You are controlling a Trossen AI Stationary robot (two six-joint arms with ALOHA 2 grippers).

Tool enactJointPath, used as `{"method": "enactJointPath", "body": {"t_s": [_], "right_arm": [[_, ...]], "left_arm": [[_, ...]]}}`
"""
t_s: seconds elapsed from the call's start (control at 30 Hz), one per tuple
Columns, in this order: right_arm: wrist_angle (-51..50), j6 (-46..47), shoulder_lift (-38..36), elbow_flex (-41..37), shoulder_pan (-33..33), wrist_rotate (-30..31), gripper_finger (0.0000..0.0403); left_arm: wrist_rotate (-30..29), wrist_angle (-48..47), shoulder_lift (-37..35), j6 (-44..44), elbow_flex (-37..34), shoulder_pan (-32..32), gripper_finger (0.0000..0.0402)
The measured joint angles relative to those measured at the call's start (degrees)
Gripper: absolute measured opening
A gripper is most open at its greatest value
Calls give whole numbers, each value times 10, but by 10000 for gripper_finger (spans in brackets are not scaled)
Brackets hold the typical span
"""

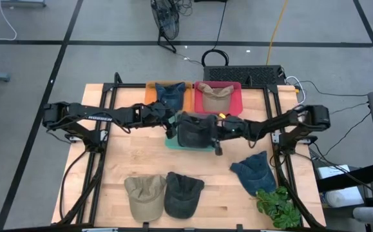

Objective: Pick & Place hat
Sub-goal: Put the top black cap into the blue bin

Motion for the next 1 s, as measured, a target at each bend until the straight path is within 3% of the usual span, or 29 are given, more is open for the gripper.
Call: {"method": "enactJointPath", "body": {"t_s": [0.27,0.4,0.63,0.8,1.0], "right_arm": [[23,1,111,45,-7,2,162],[4,-8,119,65,-7,2,162],[-102,-30,26,62,-13,2,162],[-85,-15,-43,62,-5,4,162],[-78,5,-40,63,-5,161,162]], "left_arm": [[0,25,0,-8,0,4,271],[0,18,0,-8,0,4,271],[0,-9,2,-11,0,3,271],[-30,41,34,-11,0,6,271],[-97,177,98,-24,0,25,271]]}}
